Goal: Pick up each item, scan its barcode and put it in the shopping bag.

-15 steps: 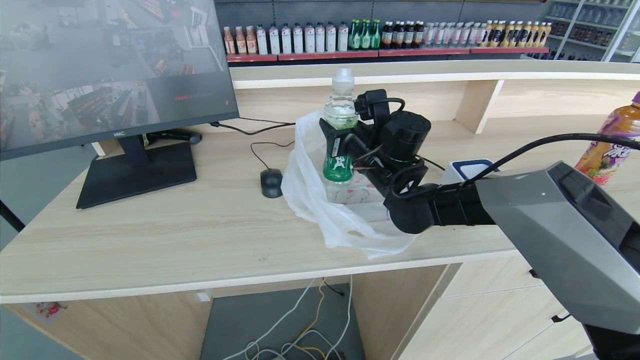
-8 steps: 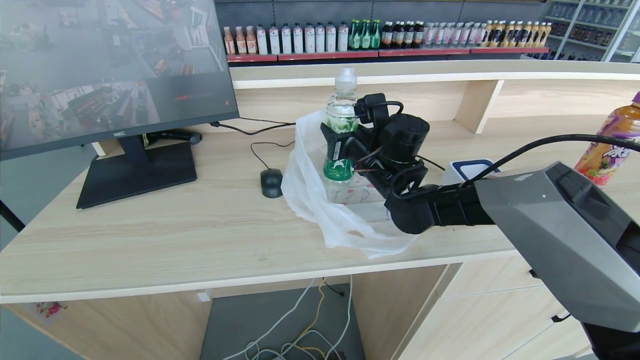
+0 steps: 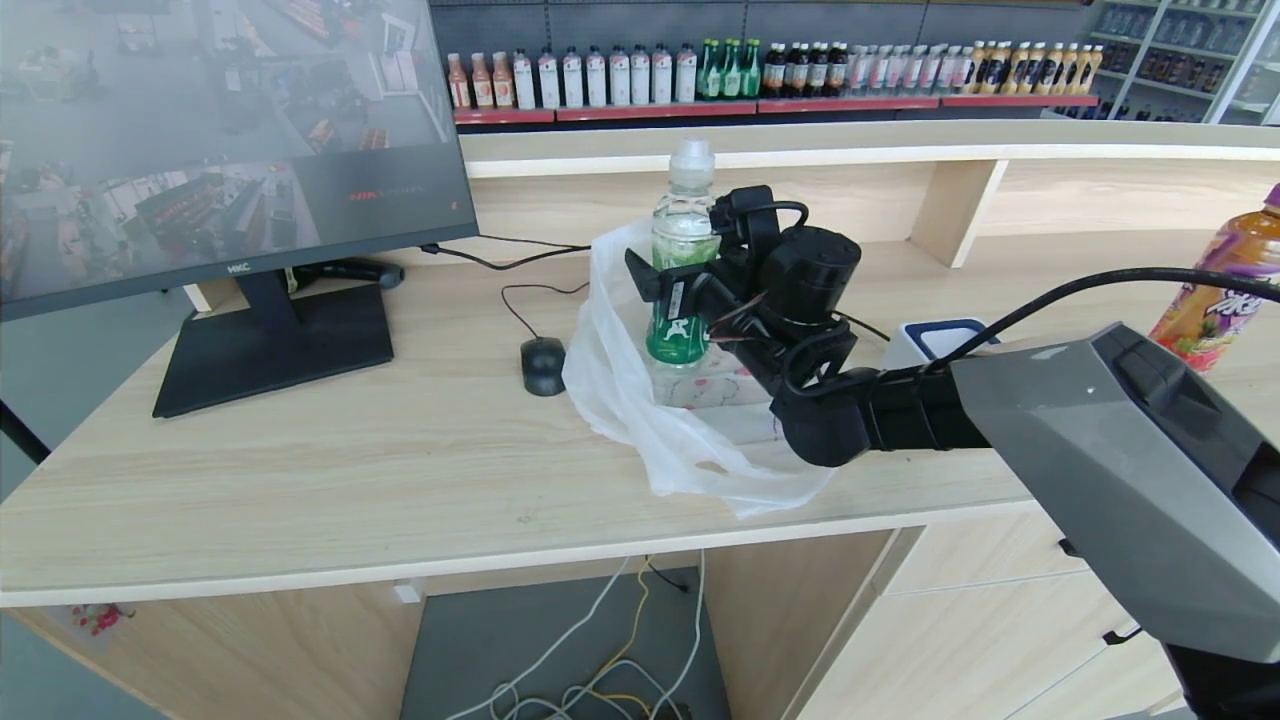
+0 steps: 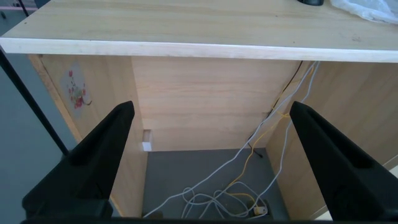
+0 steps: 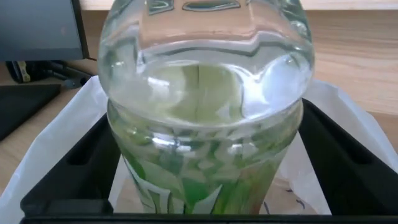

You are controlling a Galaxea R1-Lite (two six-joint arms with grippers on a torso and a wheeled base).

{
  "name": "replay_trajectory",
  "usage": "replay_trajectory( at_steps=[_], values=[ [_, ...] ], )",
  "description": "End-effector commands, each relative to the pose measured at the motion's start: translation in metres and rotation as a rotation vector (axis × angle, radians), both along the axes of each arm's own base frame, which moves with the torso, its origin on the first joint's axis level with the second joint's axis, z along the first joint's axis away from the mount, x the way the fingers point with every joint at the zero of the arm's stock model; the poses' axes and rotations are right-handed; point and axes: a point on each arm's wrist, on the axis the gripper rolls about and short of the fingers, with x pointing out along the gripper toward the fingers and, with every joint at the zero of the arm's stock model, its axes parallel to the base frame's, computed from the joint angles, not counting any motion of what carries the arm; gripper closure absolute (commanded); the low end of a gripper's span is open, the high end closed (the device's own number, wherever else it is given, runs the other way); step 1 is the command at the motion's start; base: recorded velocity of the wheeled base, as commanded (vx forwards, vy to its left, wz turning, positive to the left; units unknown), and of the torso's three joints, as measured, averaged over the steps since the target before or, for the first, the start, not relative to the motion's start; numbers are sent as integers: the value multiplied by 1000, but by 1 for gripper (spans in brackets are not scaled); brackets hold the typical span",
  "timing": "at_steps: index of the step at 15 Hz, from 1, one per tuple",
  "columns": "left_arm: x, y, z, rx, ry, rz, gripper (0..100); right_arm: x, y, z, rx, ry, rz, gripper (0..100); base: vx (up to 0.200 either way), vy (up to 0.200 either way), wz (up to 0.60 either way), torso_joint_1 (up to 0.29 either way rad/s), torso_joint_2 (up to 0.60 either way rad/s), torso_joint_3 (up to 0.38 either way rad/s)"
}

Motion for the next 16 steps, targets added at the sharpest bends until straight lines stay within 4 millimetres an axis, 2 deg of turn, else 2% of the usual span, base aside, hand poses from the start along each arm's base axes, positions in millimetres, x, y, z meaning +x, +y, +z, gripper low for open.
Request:
replay_trajectory(
  at_steps=[1,5,10,14,16],
  values=[
    [0,0,0,0,-1,1,0,-3,0,5,6,-10,3,0,0,0,0,0,0,0],
    [0,0,0,0,-1,1,0,-7,0,11,10,-16,7,0,0,0,0,0,0,0],
    [0,0,0,0,-1,2,0,-22,6,20,12,-21,32,0,0,0,0,0,0,0],
    [0,0,0,0,-1,1,0,-48,-3,19,7,-20,45,0,0,0,0,0,0,0],
    [0,0,0,1,-1,1,0,-78,-24,6,-5,-10,42,0,0,0,0,0,0,0]
  ],
)
